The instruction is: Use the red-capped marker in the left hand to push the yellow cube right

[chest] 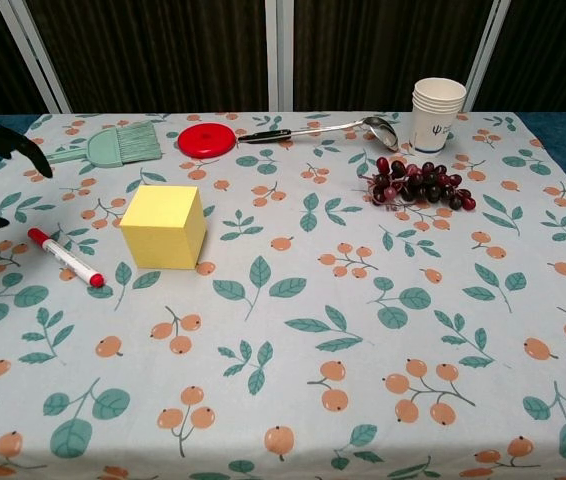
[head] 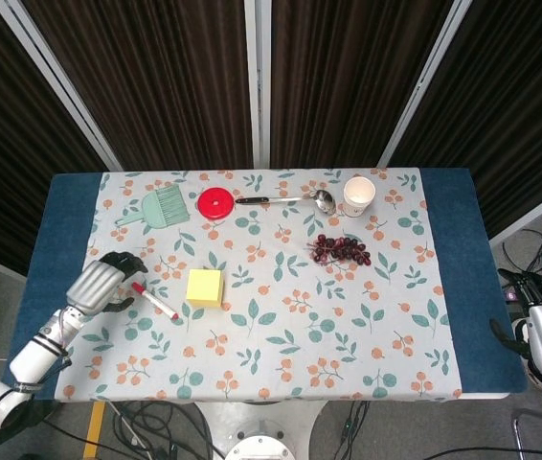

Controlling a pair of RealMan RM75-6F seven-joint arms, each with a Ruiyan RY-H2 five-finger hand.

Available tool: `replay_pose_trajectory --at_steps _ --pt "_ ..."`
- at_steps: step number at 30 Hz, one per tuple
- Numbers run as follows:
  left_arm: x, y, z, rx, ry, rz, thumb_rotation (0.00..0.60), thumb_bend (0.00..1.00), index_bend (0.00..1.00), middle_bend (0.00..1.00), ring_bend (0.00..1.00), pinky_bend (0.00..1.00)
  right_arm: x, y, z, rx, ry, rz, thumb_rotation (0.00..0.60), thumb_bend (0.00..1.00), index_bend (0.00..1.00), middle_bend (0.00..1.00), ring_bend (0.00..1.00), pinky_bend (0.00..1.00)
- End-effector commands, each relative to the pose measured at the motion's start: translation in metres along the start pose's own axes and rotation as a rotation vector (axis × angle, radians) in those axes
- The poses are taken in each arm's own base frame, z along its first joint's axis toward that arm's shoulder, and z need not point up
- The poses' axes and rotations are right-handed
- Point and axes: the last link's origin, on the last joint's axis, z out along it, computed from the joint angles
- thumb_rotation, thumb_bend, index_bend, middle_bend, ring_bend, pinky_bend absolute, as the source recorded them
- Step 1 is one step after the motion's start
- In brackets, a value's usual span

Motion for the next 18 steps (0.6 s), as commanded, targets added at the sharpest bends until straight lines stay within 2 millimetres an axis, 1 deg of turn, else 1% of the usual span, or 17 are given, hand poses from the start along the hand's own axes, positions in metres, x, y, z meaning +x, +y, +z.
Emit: replay_pose_trajectory --at_steps 1,5,9,18 --pt "-0.01 0.006 0.008 -0.022 -0.035 0.004 0.6 0.31 0.37 0.37 0.22 0.26 -0.001 0.0 0.0 0.0 -0.003 0.002 0.6 0.18 0.17 0.24 0.16 0.29" --pt "-0.017 0.011 0.013 -0.036 -0.055 0.003 0.6 0.31 0.37 0.38 0.22 0.26 -0.002 0.0 0.0 -0.003 -0.006 0.003 0.6 0.18 0.17 0.24 0.16 0.29" --pt "-0.023 0.017 0.018 -0.047 -0.065 0.005 0.6 0.31 0.41 0.41 0.22 0.26 -0.002 0.0 0.0 -0.007 -0.008 0.004 0.6 0.18 0.17 0.24 0.16 0.29" --pt "-0.037 0.023 0.027 -0.028 -0.093 0.029 0.6 0.32 0.45 0.43 0.22 0.26 -0.003 0.002 -0.002 -0.019 -0.016 0.009 0.6 0.18 0.17 0.24 0.16 0.29"
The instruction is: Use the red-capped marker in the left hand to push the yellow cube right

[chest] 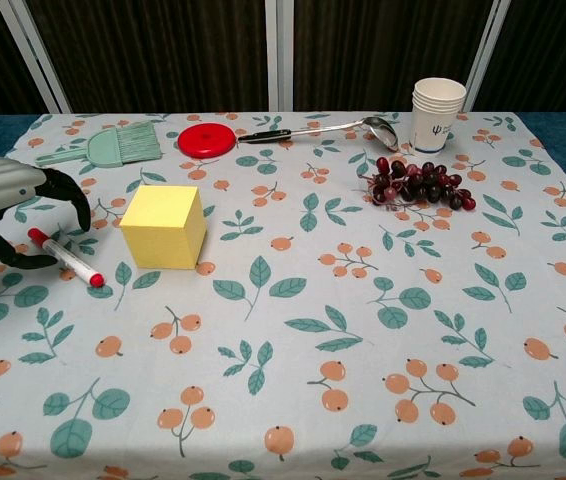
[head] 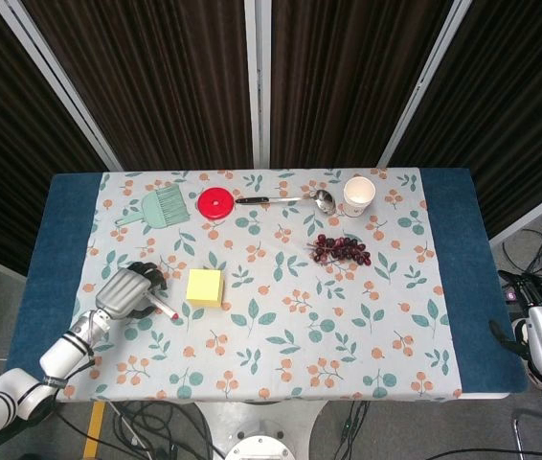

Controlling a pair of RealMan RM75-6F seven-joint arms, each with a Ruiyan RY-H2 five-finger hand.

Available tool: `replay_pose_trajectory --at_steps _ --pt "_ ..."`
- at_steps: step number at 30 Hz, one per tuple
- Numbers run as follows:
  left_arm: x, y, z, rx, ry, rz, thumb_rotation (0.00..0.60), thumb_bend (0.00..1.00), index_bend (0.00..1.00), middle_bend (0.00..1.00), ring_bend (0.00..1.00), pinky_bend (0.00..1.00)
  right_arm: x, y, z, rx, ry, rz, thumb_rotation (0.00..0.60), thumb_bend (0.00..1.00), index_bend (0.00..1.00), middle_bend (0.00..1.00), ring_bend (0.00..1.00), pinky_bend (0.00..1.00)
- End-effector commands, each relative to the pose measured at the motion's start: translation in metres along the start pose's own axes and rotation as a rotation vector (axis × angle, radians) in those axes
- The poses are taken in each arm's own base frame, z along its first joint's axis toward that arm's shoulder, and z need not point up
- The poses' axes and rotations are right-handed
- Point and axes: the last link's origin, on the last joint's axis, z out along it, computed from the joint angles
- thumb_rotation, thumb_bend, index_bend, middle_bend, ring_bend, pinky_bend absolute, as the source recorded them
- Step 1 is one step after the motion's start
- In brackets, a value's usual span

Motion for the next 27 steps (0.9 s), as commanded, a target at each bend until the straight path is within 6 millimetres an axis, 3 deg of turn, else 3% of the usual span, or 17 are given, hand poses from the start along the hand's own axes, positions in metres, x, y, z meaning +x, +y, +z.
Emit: replay_pose_trajectory --at_steps 1,7,27 --pt "-0.004 0.0 0.002 0.01 -0.015 0.012 0.6 0.32 0.45 0.43 0.22 0.26 0.0 0.001 0.0 -0.004 -0.002 0.002 0.6 0.18 0.17 0.24 0.16 0.29" --pt "-0.01 0.001 0.0 0.05 -0.02 0.016 0.6 0.38 0.5 0.44 0.22 0.26 -0.002 0.002 -0.002 -0.007 -0.004 0.007 0.6 0.18 0.17 0.24 0.16 0.29" --pt "-0.02 0.005 0.001 0.065 -0.009 0.02 0.6 0.38 0.55 0.51 0.26 0.26 -0.002 0.006 -0.006 -0.021 -0.005 0.012 0.6 0.18 0.17 0.24 0.16 0.29"
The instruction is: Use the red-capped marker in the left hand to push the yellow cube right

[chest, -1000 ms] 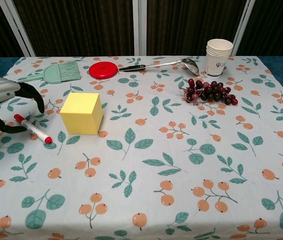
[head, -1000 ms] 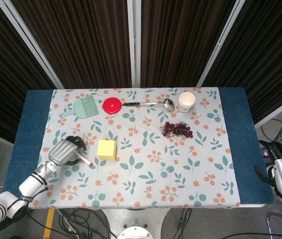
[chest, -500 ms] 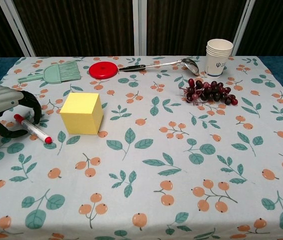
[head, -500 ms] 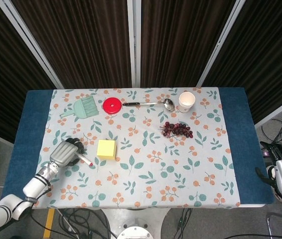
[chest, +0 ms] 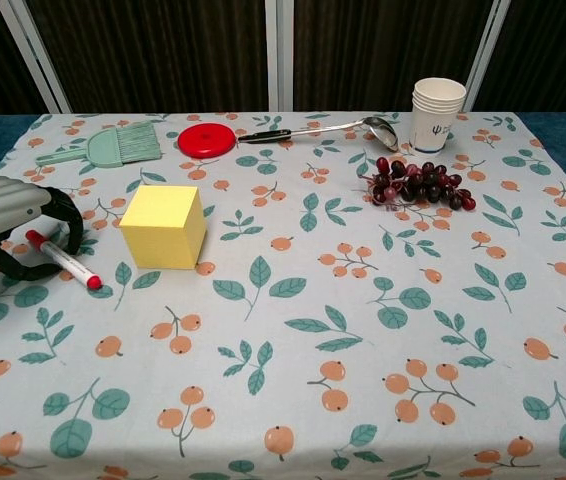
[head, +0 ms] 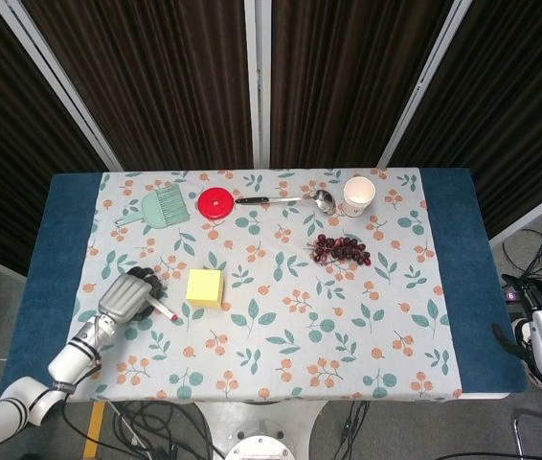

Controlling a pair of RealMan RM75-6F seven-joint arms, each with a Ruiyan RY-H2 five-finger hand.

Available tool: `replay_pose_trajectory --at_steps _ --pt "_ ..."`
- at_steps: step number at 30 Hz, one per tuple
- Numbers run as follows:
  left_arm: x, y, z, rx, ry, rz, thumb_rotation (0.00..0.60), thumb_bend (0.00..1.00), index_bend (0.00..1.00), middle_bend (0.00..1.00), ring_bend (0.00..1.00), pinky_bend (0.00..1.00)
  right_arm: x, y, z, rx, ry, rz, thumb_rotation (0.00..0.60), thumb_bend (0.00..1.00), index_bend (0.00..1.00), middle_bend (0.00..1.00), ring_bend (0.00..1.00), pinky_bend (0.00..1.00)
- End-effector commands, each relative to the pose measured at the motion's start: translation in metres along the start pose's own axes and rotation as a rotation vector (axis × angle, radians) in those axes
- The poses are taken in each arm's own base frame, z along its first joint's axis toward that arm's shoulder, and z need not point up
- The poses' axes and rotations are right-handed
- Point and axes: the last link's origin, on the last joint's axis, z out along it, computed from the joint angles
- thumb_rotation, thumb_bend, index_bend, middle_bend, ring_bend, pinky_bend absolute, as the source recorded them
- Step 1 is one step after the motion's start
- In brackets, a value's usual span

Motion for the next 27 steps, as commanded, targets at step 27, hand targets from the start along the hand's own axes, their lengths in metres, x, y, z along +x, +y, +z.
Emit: replay_pose_trajectory --at_steps 27 --pt "0.012 -0.012 -0.013 -0.007 0.115 -0.087 0.6 0.48 0.69 0.69 0.53 0.56 0.003 -0.001 0.001 0.005 0.019 0.003 0.6 0.18 0.17 0.25 0.16 0.29"
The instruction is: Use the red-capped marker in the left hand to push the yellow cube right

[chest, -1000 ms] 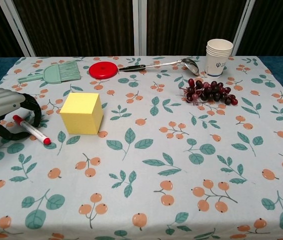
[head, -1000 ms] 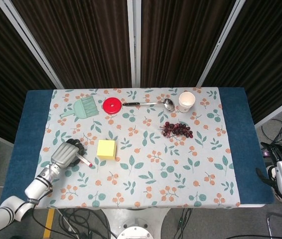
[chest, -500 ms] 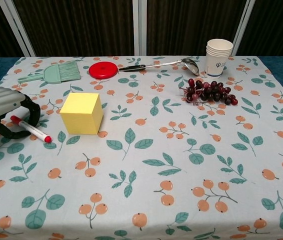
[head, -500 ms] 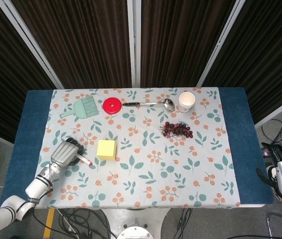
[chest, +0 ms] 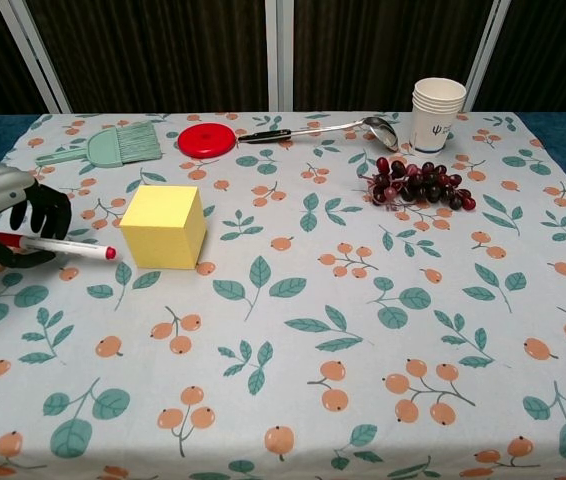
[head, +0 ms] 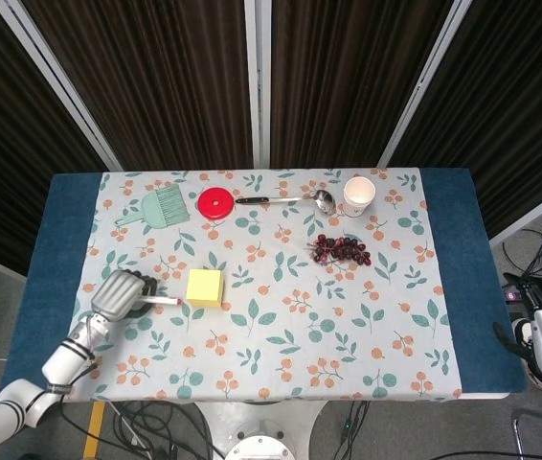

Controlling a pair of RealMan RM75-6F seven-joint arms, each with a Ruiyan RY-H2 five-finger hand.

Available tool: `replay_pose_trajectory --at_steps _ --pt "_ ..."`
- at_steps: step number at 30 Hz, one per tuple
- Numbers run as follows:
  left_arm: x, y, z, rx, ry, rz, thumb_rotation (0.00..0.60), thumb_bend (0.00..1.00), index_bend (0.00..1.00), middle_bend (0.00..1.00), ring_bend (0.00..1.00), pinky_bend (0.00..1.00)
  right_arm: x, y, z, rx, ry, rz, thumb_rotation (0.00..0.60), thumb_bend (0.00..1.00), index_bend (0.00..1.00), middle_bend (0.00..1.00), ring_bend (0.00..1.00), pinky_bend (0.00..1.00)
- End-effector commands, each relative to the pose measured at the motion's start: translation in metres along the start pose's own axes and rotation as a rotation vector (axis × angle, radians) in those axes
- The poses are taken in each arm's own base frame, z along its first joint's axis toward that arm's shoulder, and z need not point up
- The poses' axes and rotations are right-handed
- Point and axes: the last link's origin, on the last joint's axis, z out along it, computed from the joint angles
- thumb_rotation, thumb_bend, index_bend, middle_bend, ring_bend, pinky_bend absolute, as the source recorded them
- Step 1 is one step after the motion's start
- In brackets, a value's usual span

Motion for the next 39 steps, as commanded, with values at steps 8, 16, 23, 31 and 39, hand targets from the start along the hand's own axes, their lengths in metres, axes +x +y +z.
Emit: replay_pose_trajectory --at_steps 8,16,23,31,39 --pt "0.002 -0.014 -0.018 -0.011 0.057 -0.096 0.6 0.49 0.69 0.7 0.53 0.57 0.002 -0.001 -0.001 0.004 0.009 0.002 0.6 0.18 0.17 0.25 0.16 0.29" --pt "-0.005 -0.019 -0.008 0.001 0.031 -0.084 0.6 0.49 0.69 0.7 0.53 0.57 0.004 -0.001 -0.001 0.001 0.014 -0.002 0.6 0.18 0.17 0.25 0.16 0.29" --pt "-0.002 -0.014 0.012 -0.012 0.036 -0.09 0.6 0.49 0.69 0.7 0.53 0.57 0.004 -0.001 -0.003 -0.011 0.011 -0.004 0.6 0.18 0.17 0.25 0.16 0.29" --pt "-0.001 0.007 0.035 -0.081 0.03 -0.101 0.6 0.49 0.69 0.7 0.53 0.57 0.004 0.003 -0.004 -0.025 0.011 -0.009 0.6 0.18 0.18 0.25 0.16 0.29" --pt "0.001 0.034 0.054 -0.138 0.039 -0.111 0.6 0.49 0.69 0.7 0.53 0.57 0.005 0.007 -0.007 -0.039 0.01 -0.011 0.6 0.18 0.19 0.26 0.16 0.29"
